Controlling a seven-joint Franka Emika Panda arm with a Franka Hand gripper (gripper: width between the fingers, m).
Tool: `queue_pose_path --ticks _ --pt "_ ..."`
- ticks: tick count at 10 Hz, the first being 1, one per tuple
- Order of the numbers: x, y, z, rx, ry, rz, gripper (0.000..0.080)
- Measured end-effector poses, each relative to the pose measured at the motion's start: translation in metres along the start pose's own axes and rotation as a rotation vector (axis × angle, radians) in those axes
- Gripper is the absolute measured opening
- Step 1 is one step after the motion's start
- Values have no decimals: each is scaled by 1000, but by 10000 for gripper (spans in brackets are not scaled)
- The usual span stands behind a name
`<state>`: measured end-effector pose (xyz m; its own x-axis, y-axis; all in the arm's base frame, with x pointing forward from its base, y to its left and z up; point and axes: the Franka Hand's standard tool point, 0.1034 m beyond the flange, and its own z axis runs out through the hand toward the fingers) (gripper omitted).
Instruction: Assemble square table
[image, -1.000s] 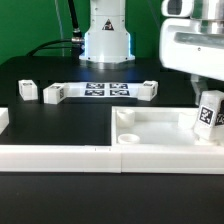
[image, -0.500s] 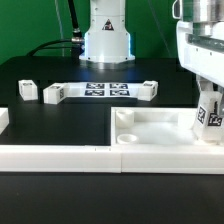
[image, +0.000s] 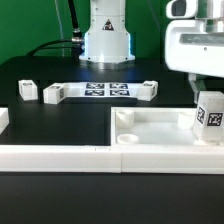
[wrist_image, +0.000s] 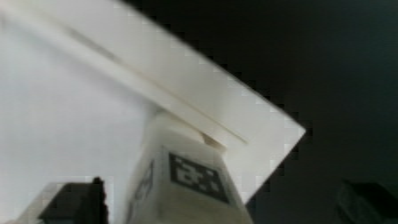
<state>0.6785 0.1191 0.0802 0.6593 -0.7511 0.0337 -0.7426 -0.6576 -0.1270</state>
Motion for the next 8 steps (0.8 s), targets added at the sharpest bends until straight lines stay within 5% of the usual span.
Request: queue_pose_path --ticks 8 --pt "17 6 -4 -49 32 -937 649"
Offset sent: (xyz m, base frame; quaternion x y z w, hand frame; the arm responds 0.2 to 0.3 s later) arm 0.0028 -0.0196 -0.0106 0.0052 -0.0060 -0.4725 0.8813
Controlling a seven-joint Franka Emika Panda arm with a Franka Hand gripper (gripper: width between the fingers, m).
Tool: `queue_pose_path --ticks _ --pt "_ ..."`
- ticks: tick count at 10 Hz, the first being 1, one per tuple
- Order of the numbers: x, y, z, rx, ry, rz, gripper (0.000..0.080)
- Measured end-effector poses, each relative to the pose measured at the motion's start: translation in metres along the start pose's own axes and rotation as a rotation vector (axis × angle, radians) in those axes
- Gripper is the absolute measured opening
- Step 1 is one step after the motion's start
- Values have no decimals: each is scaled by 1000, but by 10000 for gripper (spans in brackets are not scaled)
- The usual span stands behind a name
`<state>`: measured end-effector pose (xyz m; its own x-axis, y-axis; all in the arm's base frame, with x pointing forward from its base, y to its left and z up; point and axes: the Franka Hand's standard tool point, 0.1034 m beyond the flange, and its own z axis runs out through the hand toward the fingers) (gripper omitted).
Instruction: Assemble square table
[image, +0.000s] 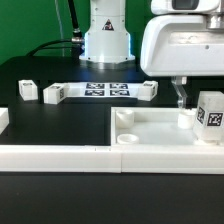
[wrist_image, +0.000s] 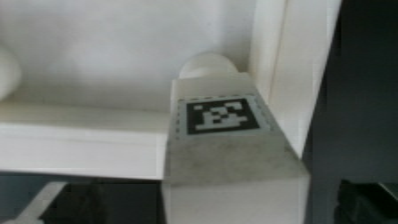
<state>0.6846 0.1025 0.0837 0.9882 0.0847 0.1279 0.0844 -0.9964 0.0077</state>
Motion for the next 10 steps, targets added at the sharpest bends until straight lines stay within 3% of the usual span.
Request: queue_pose_path --ticks 1,3,4,5,7,9,10 --pt "0 0 0 0 0 11 649" --pt "0 0 0 1 -1 34 402" --pt "0 0 0 2 -1 102 402" --pt "0 0 1 4 -1 171 288" --pt "0 1 1 2 -1 324 288" --pt "-2 4 2 -9 -8 645 288" --pt "-3 7 1 -2 -32 845 288"
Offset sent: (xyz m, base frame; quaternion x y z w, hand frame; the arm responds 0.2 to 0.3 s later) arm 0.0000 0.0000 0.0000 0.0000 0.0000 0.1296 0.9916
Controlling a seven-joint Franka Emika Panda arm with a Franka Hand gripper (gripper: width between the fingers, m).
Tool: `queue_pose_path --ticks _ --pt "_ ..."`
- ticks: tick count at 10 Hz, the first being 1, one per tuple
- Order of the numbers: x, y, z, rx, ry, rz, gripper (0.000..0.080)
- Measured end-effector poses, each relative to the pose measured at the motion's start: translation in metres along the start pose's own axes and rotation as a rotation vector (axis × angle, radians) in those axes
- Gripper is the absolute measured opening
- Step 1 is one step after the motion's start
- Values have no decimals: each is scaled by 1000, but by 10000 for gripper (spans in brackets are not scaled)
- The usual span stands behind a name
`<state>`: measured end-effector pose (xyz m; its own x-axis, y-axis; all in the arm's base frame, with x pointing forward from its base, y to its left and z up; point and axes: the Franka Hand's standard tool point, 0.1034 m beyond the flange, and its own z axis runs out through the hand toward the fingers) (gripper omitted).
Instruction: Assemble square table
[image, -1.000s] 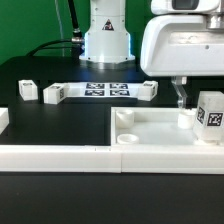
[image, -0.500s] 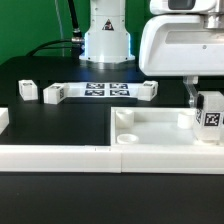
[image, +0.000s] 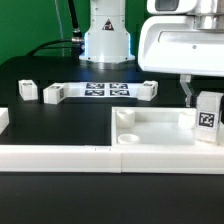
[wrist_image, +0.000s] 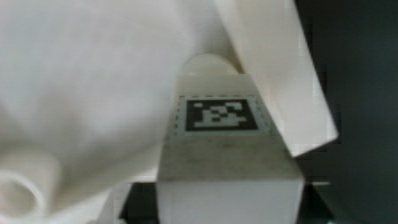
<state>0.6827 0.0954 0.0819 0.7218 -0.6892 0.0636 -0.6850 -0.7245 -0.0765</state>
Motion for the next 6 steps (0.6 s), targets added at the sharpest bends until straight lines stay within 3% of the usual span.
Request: queue_pose_path --ticks 3,6 --pt "1 4 0 -26 -65 507 290" --pt "-5 1 -1 -48 -75 784 290"
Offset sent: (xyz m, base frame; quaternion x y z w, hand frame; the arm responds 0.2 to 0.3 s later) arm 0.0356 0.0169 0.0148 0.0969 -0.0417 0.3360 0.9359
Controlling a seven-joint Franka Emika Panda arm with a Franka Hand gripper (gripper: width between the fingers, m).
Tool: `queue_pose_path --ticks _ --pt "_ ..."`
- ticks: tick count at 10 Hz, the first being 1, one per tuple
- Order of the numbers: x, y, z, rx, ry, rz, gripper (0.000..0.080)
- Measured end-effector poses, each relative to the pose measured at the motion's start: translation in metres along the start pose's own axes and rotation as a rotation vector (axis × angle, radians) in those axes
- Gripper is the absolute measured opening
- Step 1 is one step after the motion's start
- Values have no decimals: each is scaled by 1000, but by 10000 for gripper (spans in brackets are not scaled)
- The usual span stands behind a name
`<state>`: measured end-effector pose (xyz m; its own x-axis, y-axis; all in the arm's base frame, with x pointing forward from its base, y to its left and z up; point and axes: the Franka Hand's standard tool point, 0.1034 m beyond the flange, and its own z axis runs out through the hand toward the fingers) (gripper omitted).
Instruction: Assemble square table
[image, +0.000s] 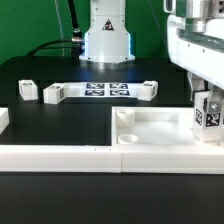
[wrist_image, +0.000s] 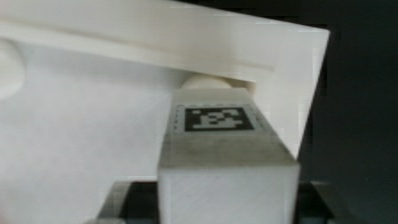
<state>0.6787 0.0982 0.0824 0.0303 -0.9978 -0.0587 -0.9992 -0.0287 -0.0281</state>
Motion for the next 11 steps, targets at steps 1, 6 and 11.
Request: queue_pose_path --ticks 1,6,11 --pt "-1 2 1 -3 7 48 290" --pt "-3 9 3 -50 93 -375 595" --pt "-4 9 3 -73 103 -763 647"
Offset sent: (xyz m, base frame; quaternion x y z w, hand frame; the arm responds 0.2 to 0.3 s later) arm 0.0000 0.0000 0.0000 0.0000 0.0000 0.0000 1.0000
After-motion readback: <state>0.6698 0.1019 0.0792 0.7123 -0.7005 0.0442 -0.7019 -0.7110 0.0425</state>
